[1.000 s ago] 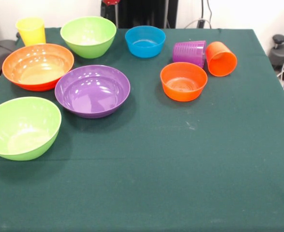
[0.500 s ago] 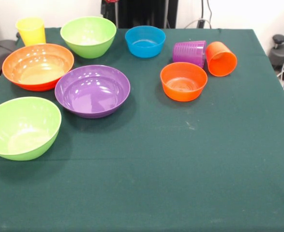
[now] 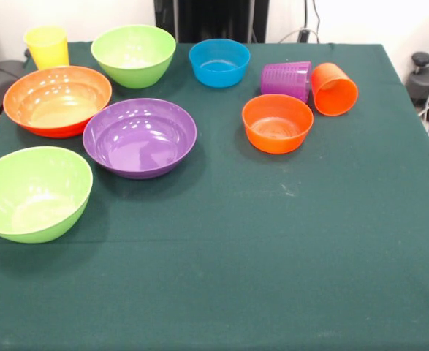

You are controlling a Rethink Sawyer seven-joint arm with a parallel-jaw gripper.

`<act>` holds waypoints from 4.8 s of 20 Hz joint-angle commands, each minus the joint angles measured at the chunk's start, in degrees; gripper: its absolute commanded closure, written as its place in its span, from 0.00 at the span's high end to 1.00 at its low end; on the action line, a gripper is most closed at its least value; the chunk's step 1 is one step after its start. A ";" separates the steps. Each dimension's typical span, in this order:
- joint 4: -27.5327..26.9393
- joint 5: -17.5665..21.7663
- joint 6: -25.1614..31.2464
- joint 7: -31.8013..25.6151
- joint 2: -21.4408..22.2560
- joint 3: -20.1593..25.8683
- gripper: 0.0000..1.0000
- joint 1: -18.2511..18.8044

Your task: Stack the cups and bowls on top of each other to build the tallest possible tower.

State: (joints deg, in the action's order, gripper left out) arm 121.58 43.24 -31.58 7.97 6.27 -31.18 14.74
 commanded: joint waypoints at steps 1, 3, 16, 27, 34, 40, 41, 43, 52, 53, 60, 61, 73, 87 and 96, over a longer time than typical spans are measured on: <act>0.41 1.10 12.05 14.75 5.25 11.86 1.00 -0.48; 0.21 1.32 13.73 14.45 6.84 12.98 1.00 0.44; -2.28 2.52 23.71 11.25 13.84 20.89 1.00 5.02; -2.65 1.36 25.01 11.80 14.15 22.00 1.00 3.51; 0.05 -1.08 22.73 14.49 14.02 20.16 1.00 -1.84; 2.25 -1.73 19.42 16.32 13.68 17.74 1.00 -6.29; 2.50 -1.53 18.81 16.46 13.56 17.51 1.00 -6.62; 3.01 -1.22 16.98 16.81 12.63 16.58 1.00 -7.68; 7.16 -5.00 6.77 19.42 6.80 12.59 1.00 -18.84; 7.99 -5.64 5.99 19.66 6.90 12.53 1.00 -20.32; 11.48 -8.63 3.01 21.78 7.02 11.63 1.00 -27.71; 11.65 -8.56 2.97 22.04 7.23 11.59 1.00 -28.02; 8.43 -5.49 10.36 23.75 11.57 13.86 1.00 -26.26; 8.29 -2.27 -1.72 24.41 1.80 5.16 1.00 -21.27; 7.93 -2.46 -5.71 23.88 -2.06 2.72 1.00 -17.96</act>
State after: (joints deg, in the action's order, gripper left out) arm 130.95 38.22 -42.39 18.16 12.29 -29.79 -5.63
